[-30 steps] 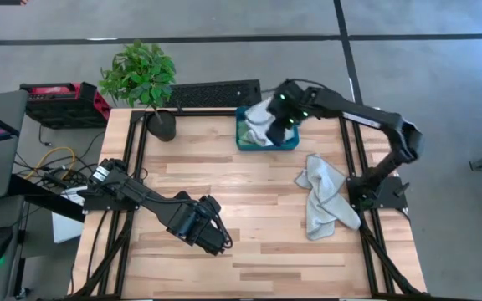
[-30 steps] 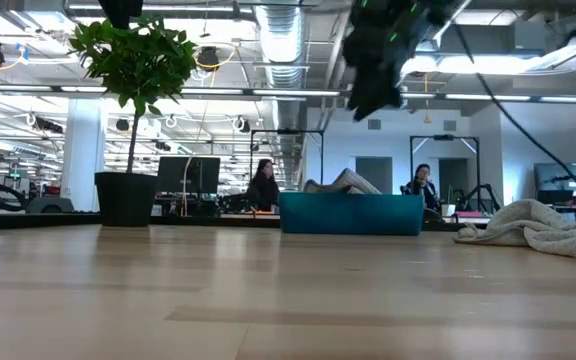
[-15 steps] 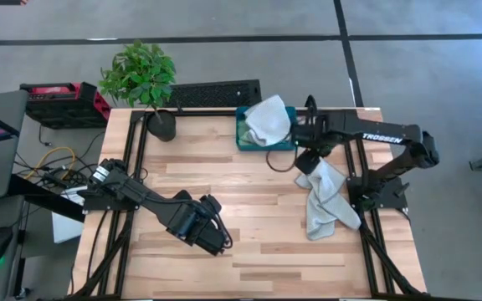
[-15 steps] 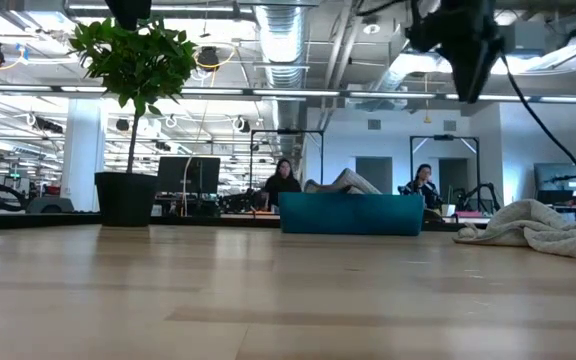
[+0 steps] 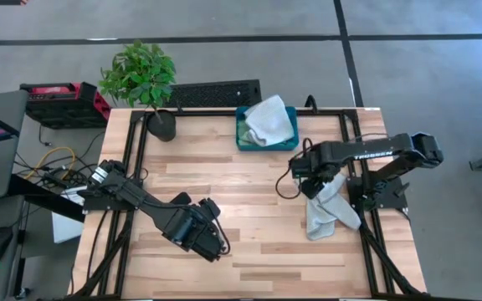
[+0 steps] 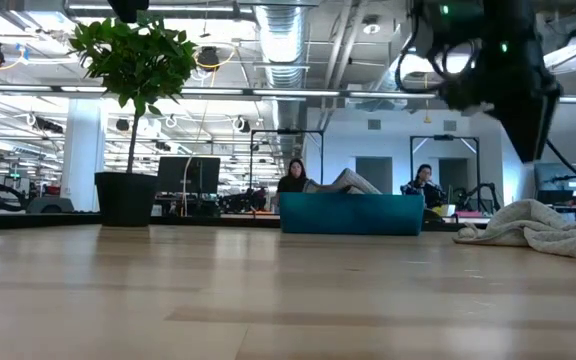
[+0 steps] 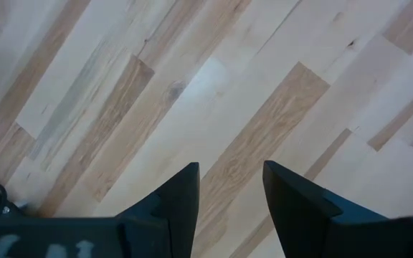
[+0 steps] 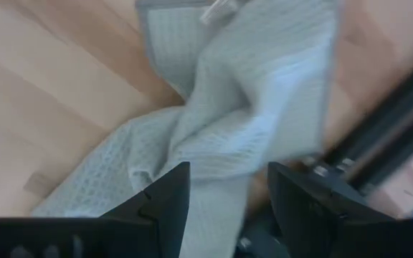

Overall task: Fold microfiber towels
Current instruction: Fold the gray towel

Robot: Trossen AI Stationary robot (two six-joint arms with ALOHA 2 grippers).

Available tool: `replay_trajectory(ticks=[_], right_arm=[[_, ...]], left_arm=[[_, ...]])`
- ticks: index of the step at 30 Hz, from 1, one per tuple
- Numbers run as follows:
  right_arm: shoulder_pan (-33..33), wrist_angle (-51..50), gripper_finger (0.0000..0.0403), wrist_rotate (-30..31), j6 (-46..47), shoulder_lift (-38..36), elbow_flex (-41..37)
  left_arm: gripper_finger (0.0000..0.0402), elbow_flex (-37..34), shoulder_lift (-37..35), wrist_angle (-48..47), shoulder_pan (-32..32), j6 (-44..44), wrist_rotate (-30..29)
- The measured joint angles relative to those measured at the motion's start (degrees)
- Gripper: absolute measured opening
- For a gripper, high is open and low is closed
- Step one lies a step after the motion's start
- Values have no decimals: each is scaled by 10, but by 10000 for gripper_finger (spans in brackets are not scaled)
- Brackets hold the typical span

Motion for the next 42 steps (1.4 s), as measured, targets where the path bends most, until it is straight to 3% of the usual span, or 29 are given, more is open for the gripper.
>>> replay_trajectory(ticks=[3,10,22,26,32,37,42], right_arm=[[-3,55,209,-7,0,2,-45],[-39,70,209,36,3,1,-77],[-110,123,206,14,-52,1,-136],[-114,137,164,31,-63,1,-143],[-114,185,23,32,-128,1,-143],[-104,184,19,22,-135,1,-110],[-55,189,8,22,-156,1,-17]], left_arm=[[148,0,0,1,0,0,1],[148,0,0,3,0,0,4],[148,0,0,3,0,0,4],[148,0,0,4,0,0,4],[148,0,0,4,0,0,4],[148,0,0,4,0,0,4],[148,0,0,4,0,0,6]])
